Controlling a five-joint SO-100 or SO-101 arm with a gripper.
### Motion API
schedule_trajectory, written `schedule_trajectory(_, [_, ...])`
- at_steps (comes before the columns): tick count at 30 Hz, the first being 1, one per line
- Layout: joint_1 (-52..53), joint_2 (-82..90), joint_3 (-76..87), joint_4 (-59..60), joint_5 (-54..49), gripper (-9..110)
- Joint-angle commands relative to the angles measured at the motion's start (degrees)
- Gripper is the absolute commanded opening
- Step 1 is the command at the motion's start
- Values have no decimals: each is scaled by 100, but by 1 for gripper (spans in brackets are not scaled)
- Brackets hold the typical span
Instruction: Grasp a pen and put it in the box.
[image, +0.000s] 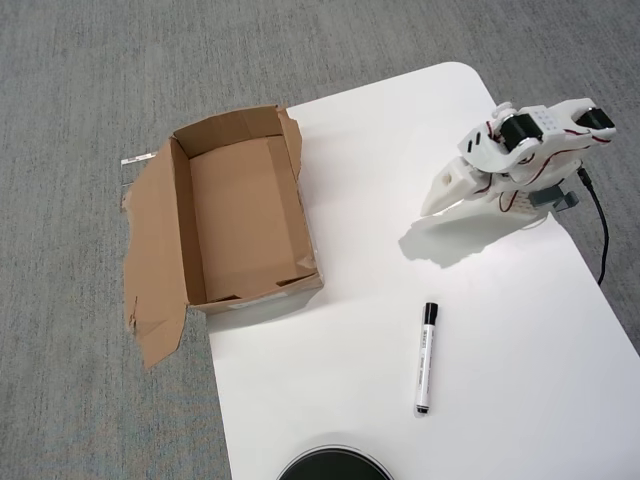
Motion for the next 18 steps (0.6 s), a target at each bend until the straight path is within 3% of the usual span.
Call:
schedule_trajectory(1, [-277,264,-734,-53,57,1])
schedule_trajectory(8, [-1173,18,-1718,-53,75,1])
schedule_trajectory(18, [-2439,-2426,-3819,-53,83,1])
